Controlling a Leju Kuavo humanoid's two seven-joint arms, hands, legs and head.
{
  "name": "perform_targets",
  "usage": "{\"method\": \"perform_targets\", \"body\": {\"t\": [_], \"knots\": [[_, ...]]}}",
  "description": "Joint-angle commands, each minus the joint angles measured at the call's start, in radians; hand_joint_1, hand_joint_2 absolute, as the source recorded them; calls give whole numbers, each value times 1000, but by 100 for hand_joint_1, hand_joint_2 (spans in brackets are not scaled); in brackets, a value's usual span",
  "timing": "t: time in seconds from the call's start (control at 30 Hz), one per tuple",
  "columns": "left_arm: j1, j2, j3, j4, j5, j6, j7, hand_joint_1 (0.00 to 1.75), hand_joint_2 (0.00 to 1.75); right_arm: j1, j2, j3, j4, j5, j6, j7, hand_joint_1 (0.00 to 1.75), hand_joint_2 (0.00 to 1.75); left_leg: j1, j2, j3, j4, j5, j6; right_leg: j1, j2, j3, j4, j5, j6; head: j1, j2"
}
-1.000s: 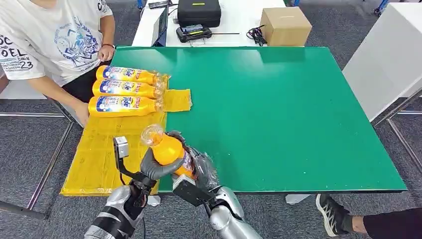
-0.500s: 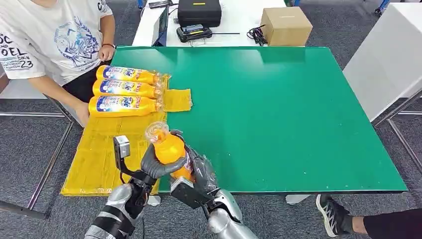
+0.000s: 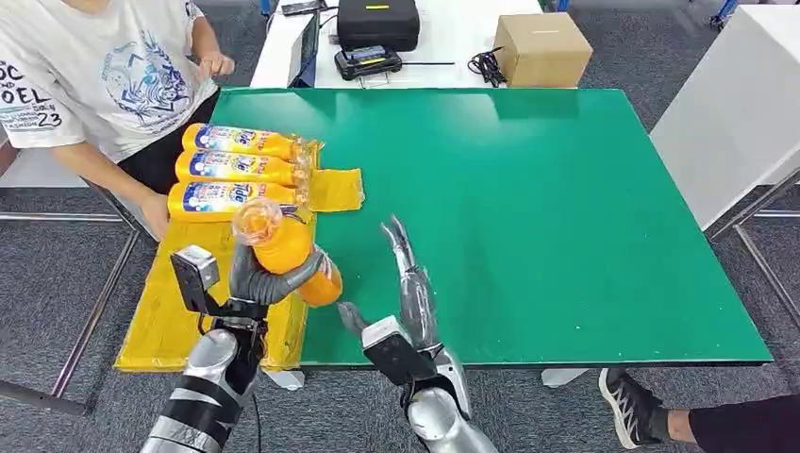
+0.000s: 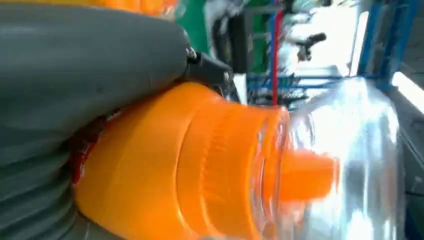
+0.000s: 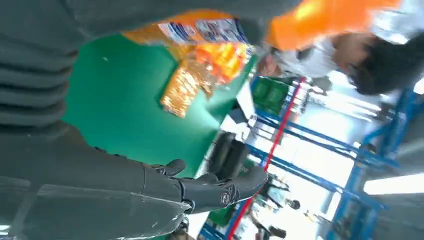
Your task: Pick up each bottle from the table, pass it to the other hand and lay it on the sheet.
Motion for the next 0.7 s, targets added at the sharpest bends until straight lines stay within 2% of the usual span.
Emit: {"method": "perform_targets", "body": {"t": [0.03,0.07,0.13,0.53,0.57,0.63,0.67,0.7], "knots": [[-112,16,114,59,-241,232,-81,175,175,25,-60,50,-257,-57,-36,-52,0,0,1,0,0,1,-1,-1,1,-1,1,0,-1,-1,0,0],[-131,39,106,78,-403,370,-105,175,175,19,-67,61,-275,-72,-60,-71,0,0,2,0,2,1,-2,-2,2,-1,3,1,-2,-3,0,0],[-171,85,93,158,-712,562,-68,175,175,5,-73,76,-304,-99,-85,-81,0,0,2,0,2,2,-2,-2,2,0,2,1,-1,-3,0,0],[-175,80,105,177,-719,562,-78,175,175,-1,-75,78,-303,-102,-90,-79,0,0,2,2,4,0,-2,-2,2,1,5,-1,-1,-2,0,0],[-183,88,108,200,-863,598,-34,175,175,7,-60,68,-310,-113,-91,-86,0,0,1,1,3,0,-1,-1,1,1,3,-1,-1,-2,0,0],[-181,72,208,211,-1140,598,-1,175,175,6,-56,65,-321,-112,-78,-70,0,0,2,1,3,0,-1,-2,2,0,4,0,-1,-2,0,0],[-185,73,250,233,-1279,598,14,175,175,3,-54,58,-312,-117,-70,-55,0,175,1,2,3,0,-1,-1,1,2,3,0,0,-2,0,0],[-178,66,284,219,-1345,598,9,175,175,2,-52,55,-305,-124,-62,-49,0,175,2,3,5,0,-2,-2,2,2,5,-1,-1,-3,0,0]]}}
